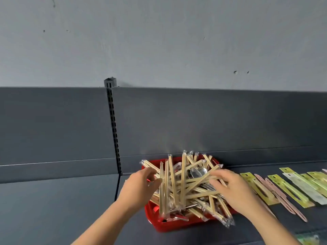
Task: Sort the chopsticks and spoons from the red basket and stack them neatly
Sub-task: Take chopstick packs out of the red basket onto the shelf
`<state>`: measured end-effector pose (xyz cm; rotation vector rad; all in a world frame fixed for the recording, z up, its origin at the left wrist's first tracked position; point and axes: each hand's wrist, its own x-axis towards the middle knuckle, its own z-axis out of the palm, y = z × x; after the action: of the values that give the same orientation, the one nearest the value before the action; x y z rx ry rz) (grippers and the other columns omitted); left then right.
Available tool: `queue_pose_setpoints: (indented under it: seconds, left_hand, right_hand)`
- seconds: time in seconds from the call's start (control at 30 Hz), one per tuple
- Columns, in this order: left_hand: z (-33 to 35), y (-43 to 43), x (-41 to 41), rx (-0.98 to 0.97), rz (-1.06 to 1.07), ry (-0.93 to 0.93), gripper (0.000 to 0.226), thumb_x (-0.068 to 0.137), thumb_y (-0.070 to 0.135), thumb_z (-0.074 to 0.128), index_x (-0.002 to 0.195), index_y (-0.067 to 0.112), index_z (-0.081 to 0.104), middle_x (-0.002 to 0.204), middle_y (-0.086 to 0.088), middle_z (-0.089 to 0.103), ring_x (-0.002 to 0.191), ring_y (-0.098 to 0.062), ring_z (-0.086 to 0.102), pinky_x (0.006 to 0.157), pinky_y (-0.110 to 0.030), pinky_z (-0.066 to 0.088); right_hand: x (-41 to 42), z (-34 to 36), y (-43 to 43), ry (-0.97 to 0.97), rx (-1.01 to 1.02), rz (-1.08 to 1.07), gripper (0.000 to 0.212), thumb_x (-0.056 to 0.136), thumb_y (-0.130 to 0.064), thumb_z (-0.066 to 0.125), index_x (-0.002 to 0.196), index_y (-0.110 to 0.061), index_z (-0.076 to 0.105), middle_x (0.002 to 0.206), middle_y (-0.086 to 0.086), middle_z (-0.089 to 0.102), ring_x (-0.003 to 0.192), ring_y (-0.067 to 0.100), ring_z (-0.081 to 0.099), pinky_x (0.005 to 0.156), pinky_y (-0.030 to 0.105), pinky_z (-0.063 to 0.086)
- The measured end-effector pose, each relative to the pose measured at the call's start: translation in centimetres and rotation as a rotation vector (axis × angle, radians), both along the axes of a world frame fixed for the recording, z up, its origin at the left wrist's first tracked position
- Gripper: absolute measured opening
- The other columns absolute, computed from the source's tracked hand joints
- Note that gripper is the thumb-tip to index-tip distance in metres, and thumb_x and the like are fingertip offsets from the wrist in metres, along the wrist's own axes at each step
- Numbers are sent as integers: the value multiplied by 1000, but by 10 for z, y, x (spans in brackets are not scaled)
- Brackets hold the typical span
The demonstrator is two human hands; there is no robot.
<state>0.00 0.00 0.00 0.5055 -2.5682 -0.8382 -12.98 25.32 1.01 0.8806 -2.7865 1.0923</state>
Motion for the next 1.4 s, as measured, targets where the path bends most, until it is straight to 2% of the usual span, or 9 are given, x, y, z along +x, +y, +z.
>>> queue_pose_setpoints:
  seconds: [0.23,0.43,0.57,0.77,0.93,1.1,1.2,1.3,1.4]
  left_hand:
    - [-25,8,-60,-108,74,-397,42,82,54,62,107,22,58,88,6,70,77,-12,66,67,-33,56]
    - [-36,3,-80,49,123,-480,27,66,35,74,79,15,62,68,4,66,58,-11,56,52,-28,43]
    - [-37,0,-89,139,128,-416,18,73,24,61,59,15,57,53,5,54,46,-10,45,46,-23,36]
    - [-34,19,-107,39,159,-358,35,74,54,72,76,21,62,63,9,63,51,-5,52,44,-21,37]
    - [-30,26,-117,46,143,-458,30,70,34,74,85,8,72,63,2,55,55,-14,46,49,-24,36]
    - [-26,24,-116,176,199,-400,29,82,41,62,78,13,67,59,6,61,47,-9,53,44,-23,44]
    - [-26,32,-120,164,197,-354,30,77,46,65,87,18,59,75,3,64,61,-11,59,52,-27,50]
    - [-29,43,-124,116,166,-428,54,56,62,76,83,20,56,79,5,62,67,-11,58,52,-26,44]
    - [-30,43,-125,141,111,-442,47,55,50,83,83,16,63,79,2,66,67,-13,60,57,-29,48]
  right_hand:
    - [-64,-25,-28,-21,338,214,40,90,-30,64,129,-32,58,132,-18,53,121,0,46,106,22,35]
    - [-93,-38,-28,-21,400,279,12,86,-34,68,99,-36,70,96,-21,54,92,-3,52,88,22,44]
    - [-105,-40,-22,-36,365,289,4,85,-36,69,82,-38,69,92,-20,56,85,-4,54,73,16,44]
    - [-114,-39,-13,-64,342,288,5,82,-33,71,81,-38,71,88,-19,62,81,-1,60,73,22,52]
    - [-113,-40,-13,-160,344,331,11,82,-28,69,90,-36,72,84,-14,69,79,3,65,74,24,56]
    - [-114,-36,-14,-193,325,356,13,84,-25,71,88,-37,71,81,-8,68,69,0,63,63,18,51]
    - [-114,-32,-15,-188,311,374,18,83,-23,70,82,-41,68,75,-12,67,56,-13,56,51,10,41]
    - [-112,-33,-16,-189,318,382,17,85,-25,67,93,-39,72,89,-19,69,77,-11,61,71,16,52]
    - [-109,-35,-13,-204,342,385,29,81,-37,67,109,-34,70,101,-22,66,92,-7,60,84,23,53]
